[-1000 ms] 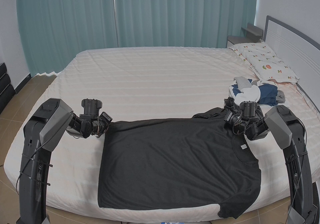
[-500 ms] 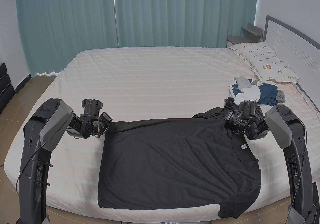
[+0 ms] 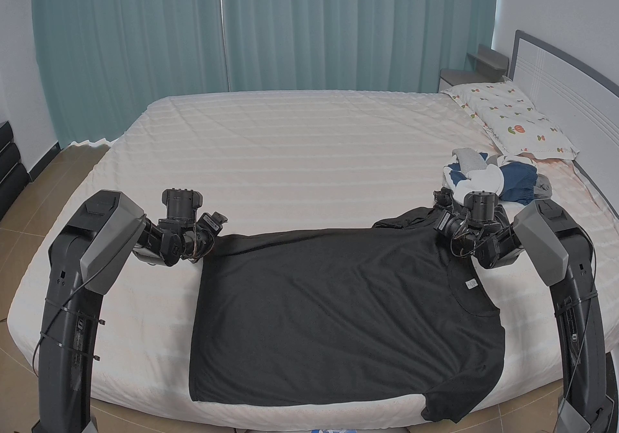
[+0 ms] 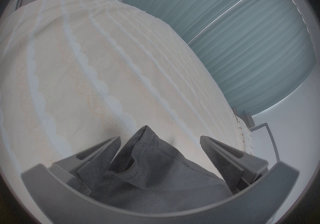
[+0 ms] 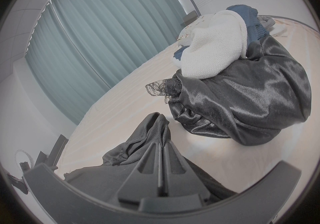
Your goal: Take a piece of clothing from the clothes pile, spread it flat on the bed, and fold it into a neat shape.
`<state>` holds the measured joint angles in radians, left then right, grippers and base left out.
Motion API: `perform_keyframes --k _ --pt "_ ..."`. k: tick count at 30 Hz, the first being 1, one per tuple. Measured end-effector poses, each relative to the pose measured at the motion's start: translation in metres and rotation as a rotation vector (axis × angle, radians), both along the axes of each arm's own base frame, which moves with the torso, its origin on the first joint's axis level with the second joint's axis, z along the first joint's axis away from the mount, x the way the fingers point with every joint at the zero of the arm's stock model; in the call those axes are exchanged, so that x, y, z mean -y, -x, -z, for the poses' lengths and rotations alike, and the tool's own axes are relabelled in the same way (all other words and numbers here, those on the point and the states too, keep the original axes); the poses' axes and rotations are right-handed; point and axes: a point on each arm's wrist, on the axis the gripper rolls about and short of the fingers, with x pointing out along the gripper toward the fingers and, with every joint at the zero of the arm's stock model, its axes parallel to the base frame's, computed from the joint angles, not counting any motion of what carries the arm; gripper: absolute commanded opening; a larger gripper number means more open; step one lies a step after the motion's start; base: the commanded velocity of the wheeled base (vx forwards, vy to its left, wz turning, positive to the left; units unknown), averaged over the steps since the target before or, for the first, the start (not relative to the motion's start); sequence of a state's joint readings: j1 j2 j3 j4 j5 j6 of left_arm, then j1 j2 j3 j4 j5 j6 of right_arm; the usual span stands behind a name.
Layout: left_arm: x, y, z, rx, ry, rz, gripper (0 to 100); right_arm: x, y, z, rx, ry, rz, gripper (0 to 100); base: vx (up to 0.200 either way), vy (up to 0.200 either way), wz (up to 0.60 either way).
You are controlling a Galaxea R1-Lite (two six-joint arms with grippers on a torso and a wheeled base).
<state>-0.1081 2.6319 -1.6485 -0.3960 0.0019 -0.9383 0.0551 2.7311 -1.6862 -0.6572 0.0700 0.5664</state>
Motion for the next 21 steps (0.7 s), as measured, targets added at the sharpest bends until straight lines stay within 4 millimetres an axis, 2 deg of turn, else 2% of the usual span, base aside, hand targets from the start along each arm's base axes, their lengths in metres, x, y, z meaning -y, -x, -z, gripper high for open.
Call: perform_keyframes --k 4,5,13,21 --pt "0.001 -0.002 0.002 0.001 -0.001 0.005 100 0.000 0.001 0.000 -0.004 -0.001 0.000 0 0.000 0.000 0.00" --pt "0.001 -0.003 0.003 0.001 -0.001 0.005 0 0.000 0.001 0.000 -0.006 -0.001 0.000 0 0.000 0.000 0.00" --pt "0.003 -0.006 0.011 -0.012 -0.047 0.020 0 0.000 0.002 0.002 -0.011 -0.001 0.002 0 0.000 0.000 0.00" --pt "0.000 -0.011 0.011 0.016 -0.071 -0.041 0 0.003 0.000 -0.001 0.007 -0.002 0.011 0 0.000 0.000 0.00"
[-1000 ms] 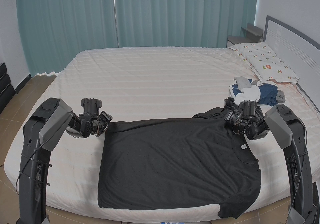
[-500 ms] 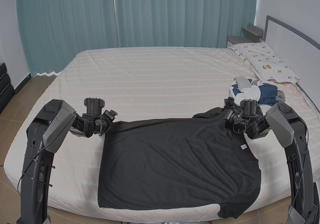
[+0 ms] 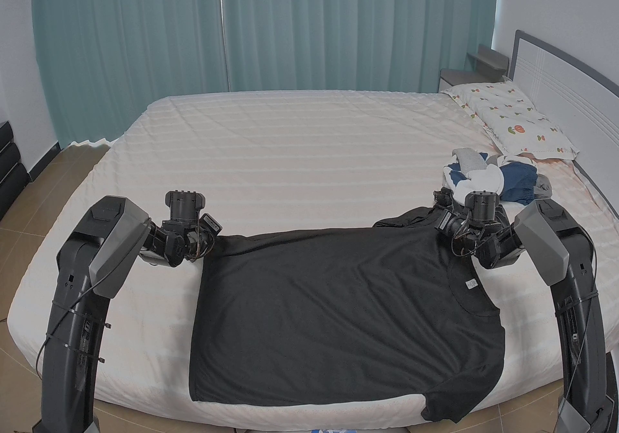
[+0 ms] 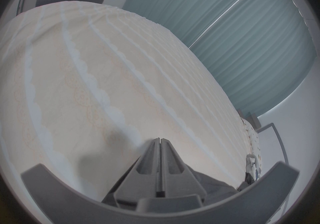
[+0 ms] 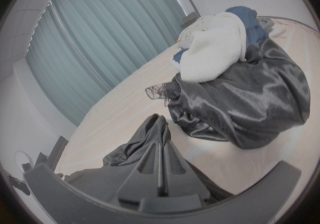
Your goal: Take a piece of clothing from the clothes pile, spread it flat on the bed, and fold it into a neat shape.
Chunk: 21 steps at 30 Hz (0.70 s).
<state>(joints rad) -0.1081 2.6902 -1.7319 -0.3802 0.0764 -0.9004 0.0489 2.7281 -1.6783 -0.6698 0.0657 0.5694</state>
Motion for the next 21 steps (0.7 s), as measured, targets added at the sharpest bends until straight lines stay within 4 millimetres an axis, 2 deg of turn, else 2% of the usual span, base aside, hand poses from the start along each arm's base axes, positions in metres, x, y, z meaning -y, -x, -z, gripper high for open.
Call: perform_keyframes --k 7,13,14,21 --pt "-0.009 -0.008 -0.011 0.073 0.048 -0.090 0 0.001 -0.003 -0.006 0.073 0.000 0.013 0 0.000 0.000 0.00" --pt "-0.011 -0.007 -0.008 0.054 0.053 -0.086 0 0.001 -0.002 -0.003 0.064 0.001 0.013 0 0.000 0.000 0.00" --pt "-0.009 -0.006 -0.008 0.045 0.053 -0.081 100 0.001 -0.002 -0.003 0.063 0.002 0.014 0 0.000 0.000 0.00" --pt "-0.001 -0.002 -0.003 -0.005 0.060 -0.035 100 -0.001 -0.001 0.001 0.052 0.002 0.010 0 0.000 0.000 0.00"
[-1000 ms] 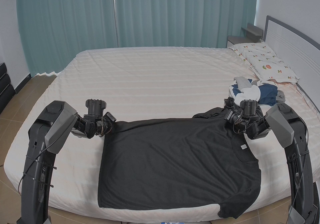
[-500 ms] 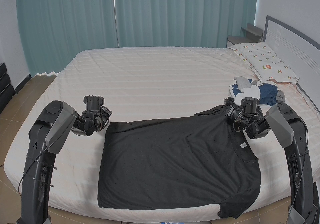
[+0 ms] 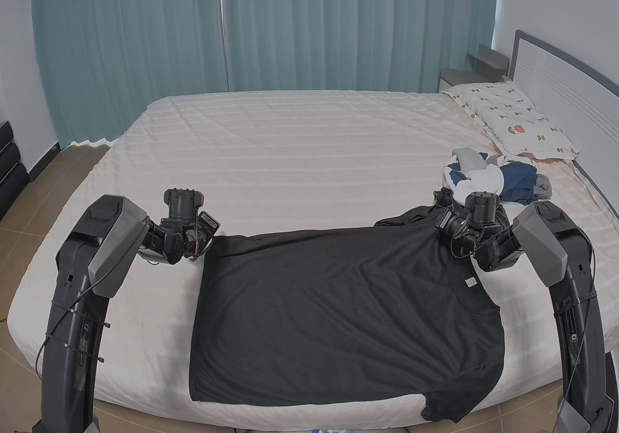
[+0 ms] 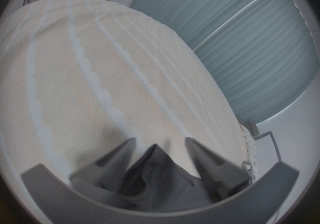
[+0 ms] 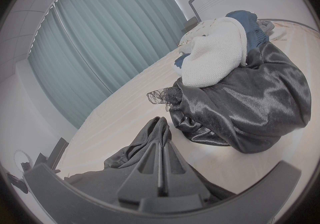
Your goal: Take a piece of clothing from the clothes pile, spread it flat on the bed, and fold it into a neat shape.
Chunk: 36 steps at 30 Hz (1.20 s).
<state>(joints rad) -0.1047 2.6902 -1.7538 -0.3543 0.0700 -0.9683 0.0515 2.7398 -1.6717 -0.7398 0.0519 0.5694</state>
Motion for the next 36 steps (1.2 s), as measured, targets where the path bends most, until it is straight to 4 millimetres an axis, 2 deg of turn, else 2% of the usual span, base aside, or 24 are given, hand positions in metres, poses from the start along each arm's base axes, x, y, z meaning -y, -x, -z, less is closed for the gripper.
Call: perform_keyframes --k 10,11,23,36 --pt "0.013 0.006 0.006 -0.026 -0.018 0.080 100 -0.001 0.000 0.004 -0.008 0.001 -0.002 0 0.000 0.000 0.00" --pt "0.014 0.007 0.007 -0.030 -0.022 0.085 0 -0.001 0.000 0.005 -0.009 0.001 -0.002 0 0.000 0.000 0.00" --pt "0.021 0.010 0.011 -0.035 -0.054 0.105 0 -0.001 0.000 0.007 -0.010 0.001 -0.002 0 0.000 0.000 0.00" --pt "0.005 -0.001 -0.002 0.127 -0.087 -0.023 0 -0.002 -0.003 0.001 0.042 0.002 0.014 0 0.000 0.000 0.00"
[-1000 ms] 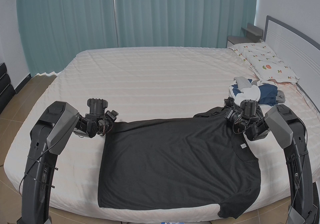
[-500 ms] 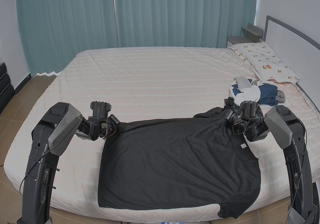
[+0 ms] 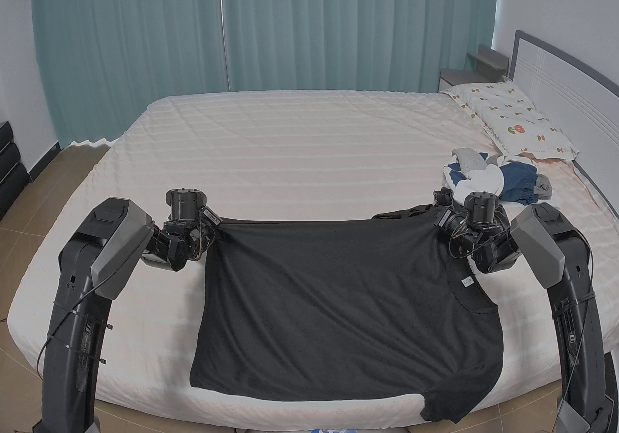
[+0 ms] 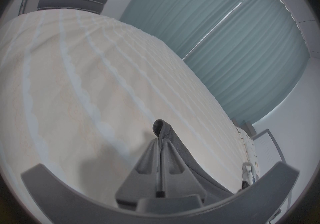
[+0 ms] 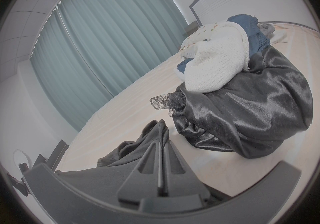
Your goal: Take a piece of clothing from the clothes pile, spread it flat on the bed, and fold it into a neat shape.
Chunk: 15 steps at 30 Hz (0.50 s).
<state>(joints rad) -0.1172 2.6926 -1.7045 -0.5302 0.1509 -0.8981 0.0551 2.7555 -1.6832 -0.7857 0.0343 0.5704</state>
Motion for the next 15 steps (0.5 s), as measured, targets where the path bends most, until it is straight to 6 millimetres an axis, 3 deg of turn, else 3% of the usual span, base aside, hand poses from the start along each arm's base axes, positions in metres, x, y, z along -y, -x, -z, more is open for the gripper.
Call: perform_keyframes --k 6,12,13,15 --pt "-0.008 -0.002 0.000 0.018 -0.005 -0.029 0 0.000 -0.004 -0.006 0.024 -0.006 0.019 0 0.000 0.000 0.00" --pt "-0.007 -0.002 0.005 0.007 -0.012 -0.026 0 0.000 -0.004 0.005 -0.006 -0.002 0.024 0 0.000 0.000 0.00" --pt "-0.007 -0.002 0.006 0.005 -0.012 -0.025 0 -0.001 -0.004 0.007 -0.009 -0.002 0.022 100 0.000 0.000 0.00" --pt "-0.007 -0.002 0.006 0.004 -0.013 -0.022 0 -0.003 -0.003 0.011 -0.017 0.000 0.019 100 0.000 0.000 0.00"
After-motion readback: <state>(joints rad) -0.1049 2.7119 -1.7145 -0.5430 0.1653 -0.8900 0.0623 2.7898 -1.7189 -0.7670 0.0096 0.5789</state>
